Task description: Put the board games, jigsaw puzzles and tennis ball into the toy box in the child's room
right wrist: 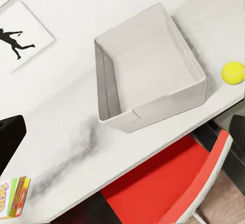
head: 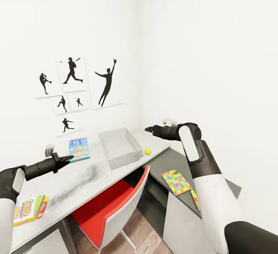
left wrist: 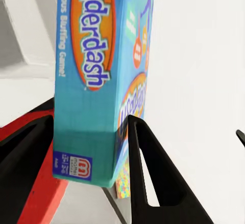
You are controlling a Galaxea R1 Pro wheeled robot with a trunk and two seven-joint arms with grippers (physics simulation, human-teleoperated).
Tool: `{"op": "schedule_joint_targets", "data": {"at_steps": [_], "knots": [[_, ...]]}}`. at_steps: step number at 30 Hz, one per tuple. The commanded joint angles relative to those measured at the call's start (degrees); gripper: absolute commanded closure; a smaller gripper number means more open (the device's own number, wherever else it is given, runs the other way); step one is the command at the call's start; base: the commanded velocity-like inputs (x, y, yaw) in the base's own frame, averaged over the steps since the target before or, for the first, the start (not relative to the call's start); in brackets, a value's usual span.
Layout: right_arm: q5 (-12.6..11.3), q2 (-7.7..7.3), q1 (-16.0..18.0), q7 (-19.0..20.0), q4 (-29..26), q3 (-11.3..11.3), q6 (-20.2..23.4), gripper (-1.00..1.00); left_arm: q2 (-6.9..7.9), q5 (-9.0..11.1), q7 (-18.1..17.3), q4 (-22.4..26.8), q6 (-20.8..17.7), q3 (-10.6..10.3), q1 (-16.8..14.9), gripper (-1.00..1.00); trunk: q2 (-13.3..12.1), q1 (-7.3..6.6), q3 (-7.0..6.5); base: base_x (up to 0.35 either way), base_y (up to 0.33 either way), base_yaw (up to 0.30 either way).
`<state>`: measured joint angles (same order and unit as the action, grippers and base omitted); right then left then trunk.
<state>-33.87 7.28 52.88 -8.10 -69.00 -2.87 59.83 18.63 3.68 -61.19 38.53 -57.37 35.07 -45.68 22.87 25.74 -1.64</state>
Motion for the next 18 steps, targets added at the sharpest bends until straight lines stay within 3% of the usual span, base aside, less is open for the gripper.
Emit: {"op": "schedule_joint_targets", "data": {"at_steps": [1,18], "knots": [[-0.54,0.01,0.03,-0.6,-0.02,-0.02,0.13,-1.0,0.0,0.45,0.02,-0.04,-0.5,0.08,-0.03,1.0,0.05,0.05,0.11,0.264,0.117,0.087],[-0.52,-0.16,-0.03,-0.56,-0.04,0.08,0.11,-1.0,0.0,0.53,-0.08,-0.04,-0.47,0.08,-0.03,1.0,0.05,0.05,0.3,0.227,-0.058,0.01]]}}
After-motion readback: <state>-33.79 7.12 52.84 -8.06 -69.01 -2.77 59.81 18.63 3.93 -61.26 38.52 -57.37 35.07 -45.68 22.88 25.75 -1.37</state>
